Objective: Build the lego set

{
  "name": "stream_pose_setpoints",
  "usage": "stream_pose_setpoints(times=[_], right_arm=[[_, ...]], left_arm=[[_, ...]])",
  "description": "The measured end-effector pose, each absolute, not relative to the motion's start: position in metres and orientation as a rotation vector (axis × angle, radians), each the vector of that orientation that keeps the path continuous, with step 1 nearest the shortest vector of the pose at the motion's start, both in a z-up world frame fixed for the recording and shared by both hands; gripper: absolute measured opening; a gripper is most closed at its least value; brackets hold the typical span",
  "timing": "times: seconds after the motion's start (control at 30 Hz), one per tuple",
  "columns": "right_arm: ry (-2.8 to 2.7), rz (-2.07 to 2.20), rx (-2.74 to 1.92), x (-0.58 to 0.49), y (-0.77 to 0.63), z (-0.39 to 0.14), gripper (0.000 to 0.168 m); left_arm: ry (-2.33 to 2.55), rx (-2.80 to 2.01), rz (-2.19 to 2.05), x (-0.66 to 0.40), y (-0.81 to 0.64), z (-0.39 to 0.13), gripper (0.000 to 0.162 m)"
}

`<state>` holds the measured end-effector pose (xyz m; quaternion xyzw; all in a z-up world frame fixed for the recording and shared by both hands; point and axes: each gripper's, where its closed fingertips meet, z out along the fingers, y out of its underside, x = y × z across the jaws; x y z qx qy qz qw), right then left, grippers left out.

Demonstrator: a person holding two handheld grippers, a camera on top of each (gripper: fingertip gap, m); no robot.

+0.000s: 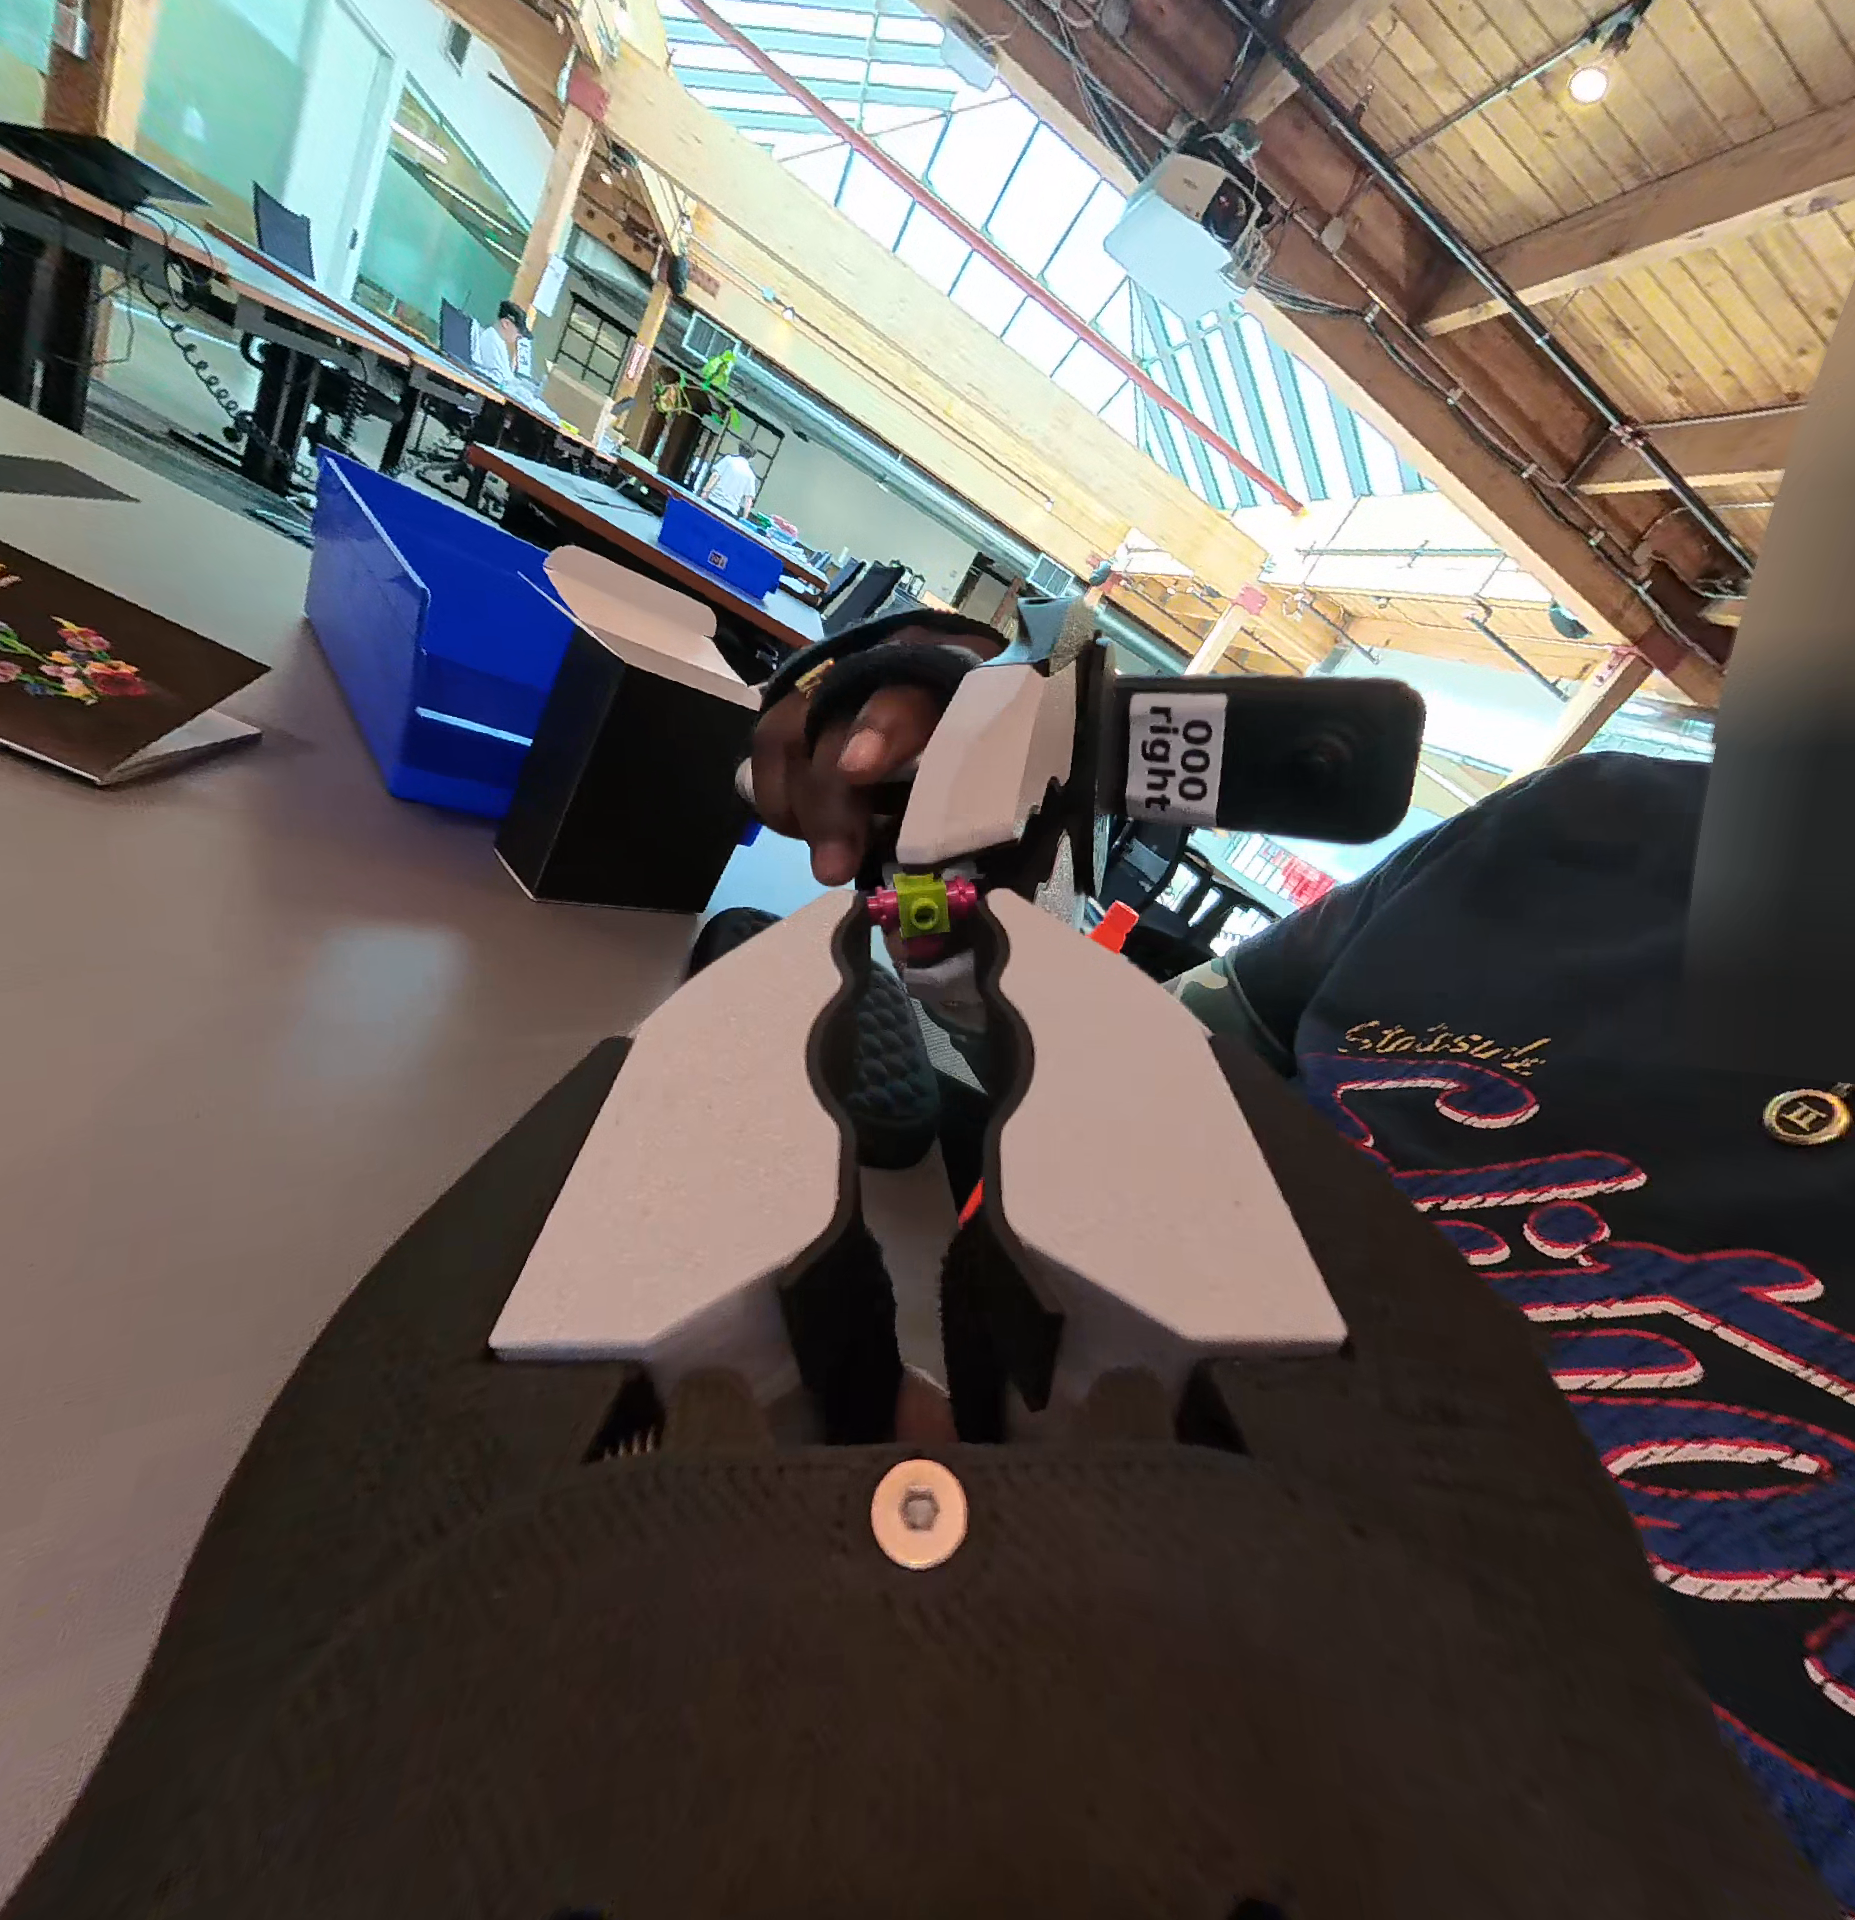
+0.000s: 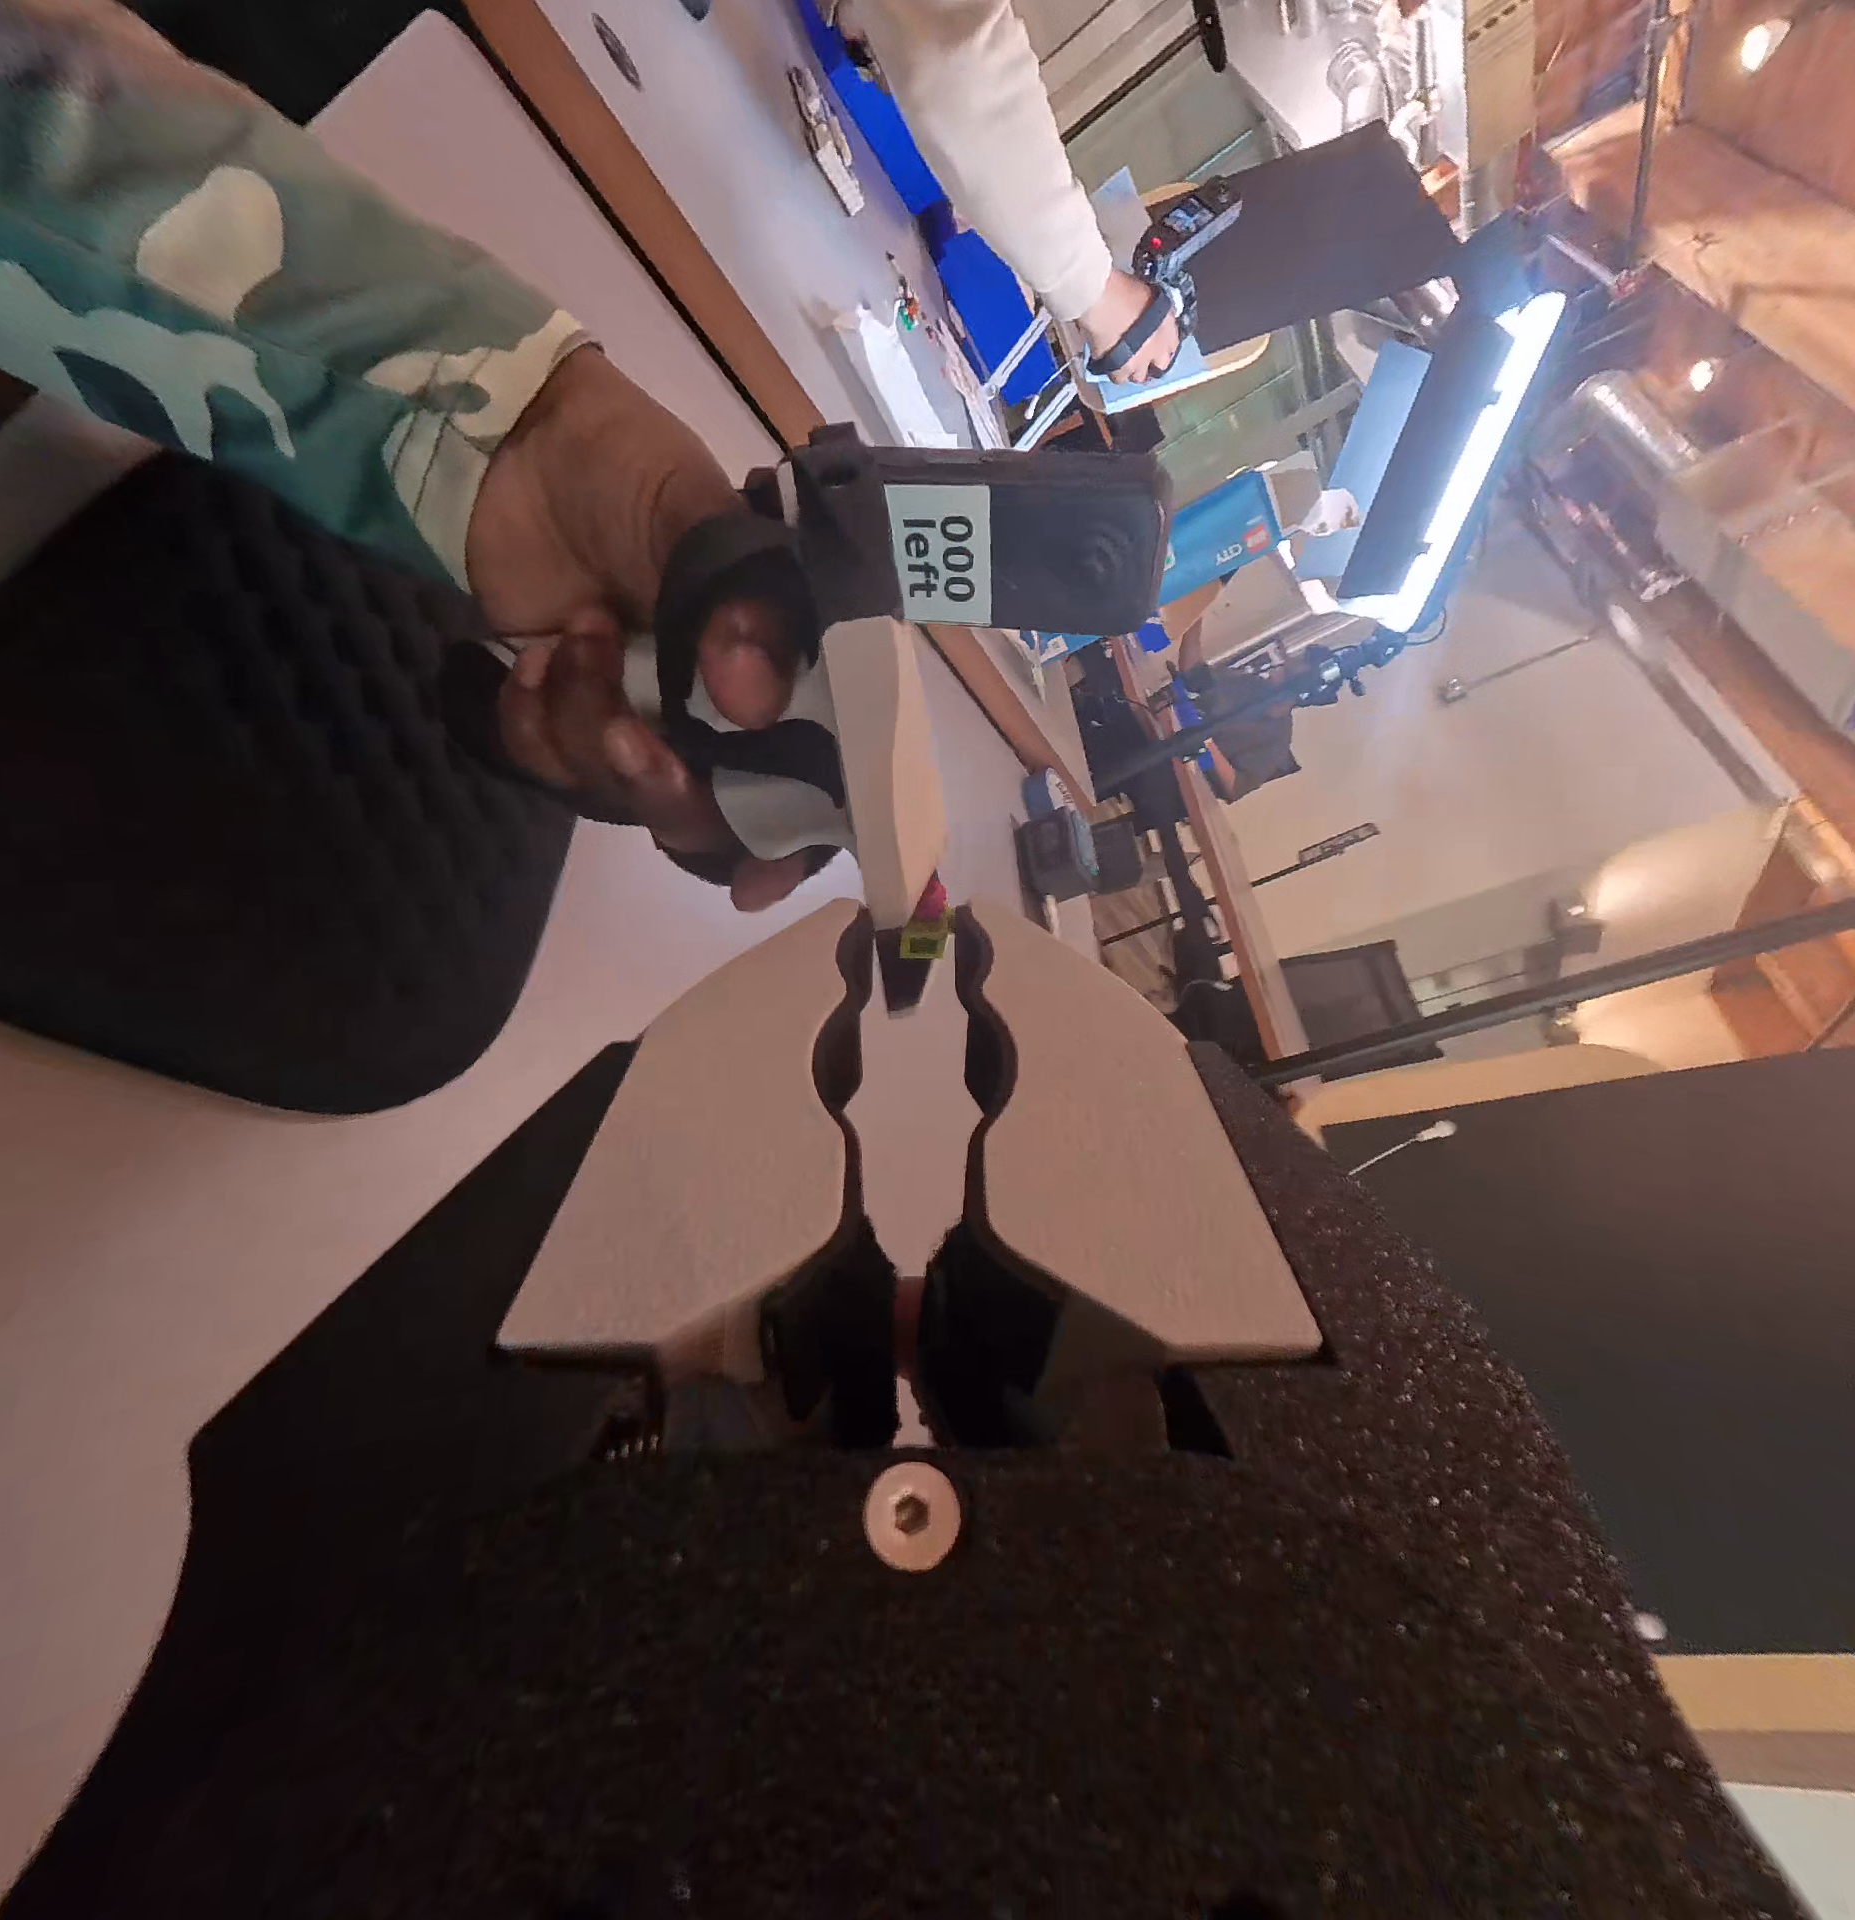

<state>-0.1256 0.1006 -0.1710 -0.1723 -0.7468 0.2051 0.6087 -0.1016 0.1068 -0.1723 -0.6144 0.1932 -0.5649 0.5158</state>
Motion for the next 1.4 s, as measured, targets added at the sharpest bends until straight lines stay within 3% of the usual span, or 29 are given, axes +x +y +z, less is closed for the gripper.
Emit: stream_pose_setpoints(times=[0.13, 0.3, 0.53, 0.87, 1.4], right_arm=[[-1.624, 0.875, -0.644, -0.12, 0.104, -0.16, 0.015], [-1.295, 1.691, -1.032, -0.111, 0.108, -0.143, 0.014], [-0.913, 2.213, -1.238, -0.11, 0.117, -0.14, 0.014], [-0.797, 2.325, -1.273, -0.116, 0.11, -0.142, 0.014], [-0.999, 2.194, -1.25, -0.108, 0.104, -0.138, 0.01]], left_arm=[[0.576, -1.341, -1.26, -0.101, 0.098, -0.16, 0.04], [0.711, -1.26, -0.628, -0.109, 0.107, -0.154, 0.039], [0.786, -1.141, 0.031, -0.111, 0.116, -0.14, 0.032], [0.839, -1.171, 0.22, -0.105, 0.124, -0.146, 0.013], [0.874, -1.083, 0.006, -0.103, 0.107, -0.143, 0.011]])
